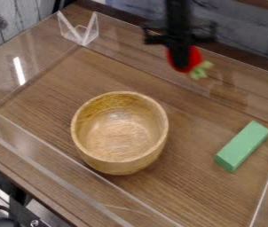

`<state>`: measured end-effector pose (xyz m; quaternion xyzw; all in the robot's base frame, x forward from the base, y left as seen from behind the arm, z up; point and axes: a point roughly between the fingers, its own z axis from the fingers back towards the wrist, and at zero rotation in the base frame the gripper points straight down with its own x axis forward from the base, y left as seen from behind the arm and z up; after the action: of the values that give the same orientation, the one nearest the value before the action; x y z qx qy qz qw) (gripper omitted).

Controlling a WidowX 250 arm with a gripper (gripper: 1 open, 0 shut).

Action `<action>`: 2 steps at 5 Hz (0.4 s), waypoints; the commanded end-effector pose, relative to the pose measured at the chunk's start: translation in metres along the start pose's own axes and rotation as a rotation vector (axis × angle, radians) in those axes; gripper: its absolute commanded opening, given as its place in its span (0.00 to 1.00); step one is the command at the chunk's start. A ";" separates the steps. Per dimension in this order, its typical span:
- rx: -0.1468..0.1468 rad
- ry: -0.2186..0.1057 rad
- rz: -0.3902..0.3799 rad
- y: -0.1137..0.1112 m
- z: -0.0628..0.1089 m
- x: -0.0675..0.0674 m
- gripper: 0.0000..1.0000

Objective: Move the red fruit to the right

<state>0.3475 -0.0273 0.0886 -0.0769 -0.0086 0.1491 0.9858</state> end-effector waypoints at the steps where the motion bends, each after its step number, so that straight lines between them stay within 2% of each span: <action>1: 0.004 -0.055 -0.079 -0.030 0.006 -0.002 0.00; 2: 0.032 -0.038 -0.120 -0.044 -0.013 -0.009 0.00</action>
<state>0.3432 -0.0761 0.0653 -0.0537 -0.0022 0.0879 0.9947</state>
